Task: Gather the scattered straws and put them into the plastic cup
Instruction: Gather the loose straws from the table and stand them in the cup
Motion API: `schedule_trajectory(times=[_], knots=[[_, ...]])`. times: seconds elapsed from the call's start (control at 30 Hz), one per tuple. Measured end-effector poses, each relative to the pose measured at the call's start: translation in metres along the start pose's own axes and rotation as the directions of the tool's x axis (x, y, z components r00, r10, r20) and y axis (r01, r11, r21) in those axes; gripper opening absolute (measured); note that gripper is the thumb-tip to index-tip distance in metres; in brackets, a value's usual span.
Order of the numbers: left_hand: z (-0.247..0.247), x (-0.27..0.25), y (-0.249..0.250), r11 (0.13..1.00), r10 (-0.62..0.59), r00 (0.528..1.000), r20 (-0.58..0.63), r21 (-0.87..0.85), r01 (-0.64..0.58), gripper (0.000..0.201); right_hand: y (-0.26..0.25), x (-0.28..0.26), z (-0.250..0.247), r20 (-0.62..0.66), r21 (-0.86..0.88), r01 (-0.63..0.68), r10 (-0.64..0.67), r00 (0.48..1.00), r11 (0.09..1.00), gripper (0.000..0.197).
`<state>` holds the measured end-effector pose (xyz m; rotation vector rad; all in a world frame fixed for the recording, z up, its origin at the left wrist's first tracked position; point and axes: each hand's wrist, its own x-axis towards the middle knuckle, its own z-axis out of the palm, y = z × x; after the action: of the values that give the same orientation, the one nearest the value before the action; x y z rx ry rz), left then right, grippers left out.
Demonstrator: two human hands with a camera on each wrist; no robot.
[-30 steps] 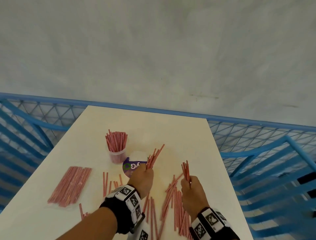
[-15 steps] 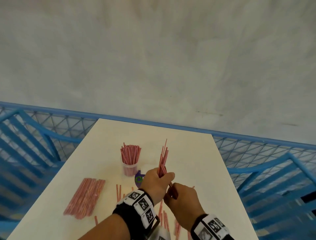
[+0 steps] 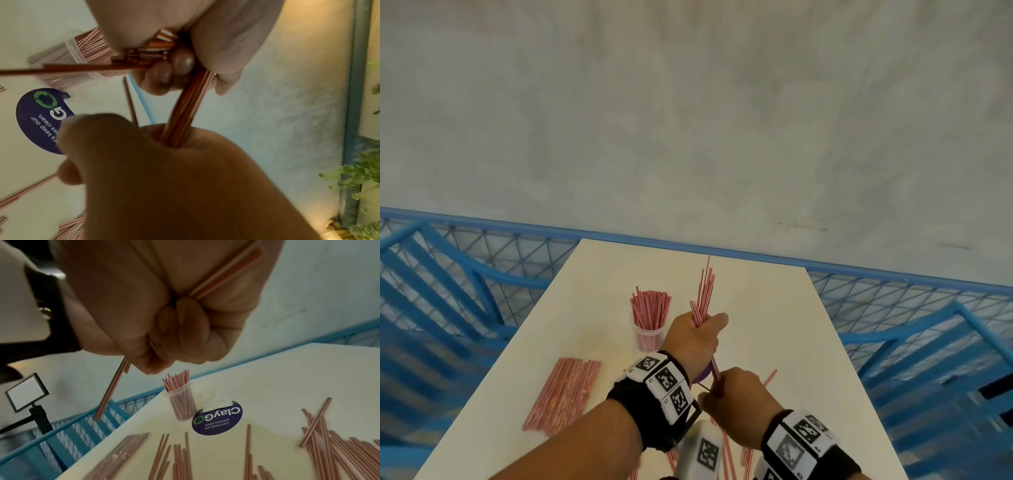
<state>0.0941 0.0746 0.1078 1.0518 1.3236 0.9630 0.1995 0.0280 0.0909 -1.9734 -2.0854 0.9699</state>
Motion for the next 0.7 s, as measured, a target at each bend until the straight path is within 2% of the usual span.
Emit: schedule_trajectory(times=[0.13,0.3,0.4,0.47,0.53,0.57,0.63,0.7], knots=[[-0.005,0.000,0.008,1.000,-0.005,0.999,-0.046,-0.022,0.004,0.045,0.004,-0.004,0.002,0.059,-0.069,0.032,-0.028,0.998,0.997,0.027],[-0.017,0.001,0.012,0.996,-0.024,0.994,-0.103,-0.085,0.015,0.037,0.029,-0.010,0.002,0.133,-0.042,0.022,-0.016,0.991,0.999,0.046],[-0.021,0.001,0.006,0.993,-0.033,0.992,-0.120,-0.119,0.019,0.032,0.039,-0.011,-0.011,0.024,0.160,-0.038,0.035,0.999,0.986,0.052],[-0.020,-0.002,0.001,0.992,-0.035,0.992,-0.120,-0.124,0.020,0.033,0.039,-0.009,-0.021,-0.064,0.435,-0.056,0.093,0.994,0.899,0.056],[-0.016,-0.006,-0.006,0.995,-0.044,0.995,-0.087,-0.088,0.037,0.037,0.033,-0.006,-0.033,-0.132,0.607,-0.011,0.114,0.985,0.794,0.058],[-0.013,-0.008,-0.009,0.996,-0.054,0.996,-0.068,-0.070,0.049,0.035,0.031,-0.004,-0.039,-0.172,0.623,0.015,0.118,0.978,0.782,0.058],[-0.010,-0.015,-0.011,0.996,-0.076,0.996,-0.036,-0.046,0.074,0.022,0.026,-0.001,-0.050,-0.252,0.554,0.050,0.110,0.961,0.831,0.058],[-0.007,-0.023,-0.010,0.998,-0.063,0.998,0.011,0.006,0.063,0.023,0.023,0.002,-0.057,-0.274,0.511,0.063,0.093,0.957,0.857,0.058]])
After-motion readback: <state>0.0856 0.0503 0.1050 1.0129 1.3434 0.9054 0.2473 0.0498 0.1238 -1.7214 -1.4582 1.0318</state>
